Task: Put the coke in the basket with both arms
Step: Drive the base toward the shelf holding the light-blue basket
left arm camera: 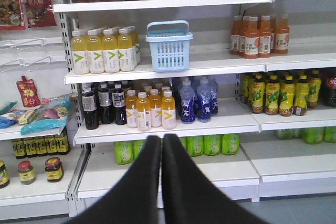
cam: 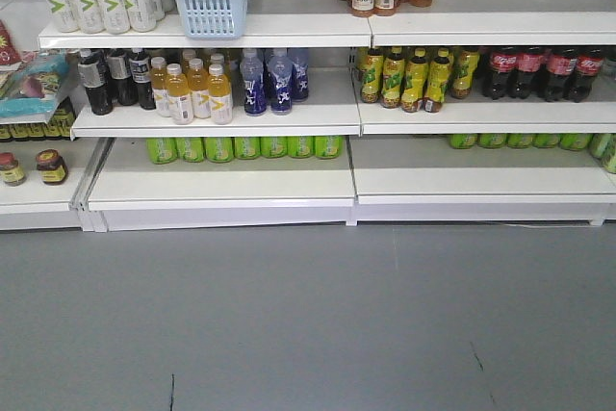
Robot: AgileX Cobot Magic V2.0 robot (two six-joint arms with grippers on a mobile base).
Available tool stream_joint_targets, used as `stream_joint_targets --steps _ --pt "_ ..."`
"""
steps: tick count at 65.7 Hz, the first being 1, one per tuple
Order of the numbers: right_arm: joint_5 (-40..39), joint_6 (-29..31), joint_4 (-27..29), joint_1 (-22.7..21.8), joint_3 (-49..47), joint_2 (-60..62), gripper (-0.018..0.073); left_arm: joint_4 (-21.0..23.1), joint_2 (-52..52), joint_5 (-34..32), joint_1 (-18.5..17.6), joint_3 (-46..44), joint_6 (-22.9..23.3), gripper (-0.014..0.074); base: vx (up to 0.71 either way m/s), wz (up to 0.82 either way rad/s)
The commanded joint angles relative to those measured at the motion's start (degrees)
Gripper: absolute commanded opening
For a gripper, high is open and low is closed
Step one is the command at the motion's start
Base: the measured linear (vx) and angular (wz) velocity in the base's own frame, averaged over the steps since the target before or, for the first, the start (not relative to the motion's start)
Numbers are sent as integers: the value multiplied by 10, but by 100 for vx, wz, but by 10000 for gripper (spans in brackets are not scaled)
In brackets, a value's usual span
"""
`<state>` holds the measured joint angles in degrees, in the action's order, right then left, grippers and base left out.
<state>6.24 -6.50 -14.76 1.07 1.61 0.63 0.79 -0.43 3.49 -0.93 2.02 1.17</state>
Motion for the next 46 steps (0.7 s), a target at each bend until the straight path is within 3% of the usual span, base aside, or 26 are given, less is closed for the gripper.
stream_joint_targets --steps 1,46 --pt "-39 4 -7 -3 4 7 -5 6 -11 -38 -2 -16 0 -6 9 0" --pt "-39 4 -7 -3 4 7 -5 6 -11 -38 -2 -16 0 -6 11 9"
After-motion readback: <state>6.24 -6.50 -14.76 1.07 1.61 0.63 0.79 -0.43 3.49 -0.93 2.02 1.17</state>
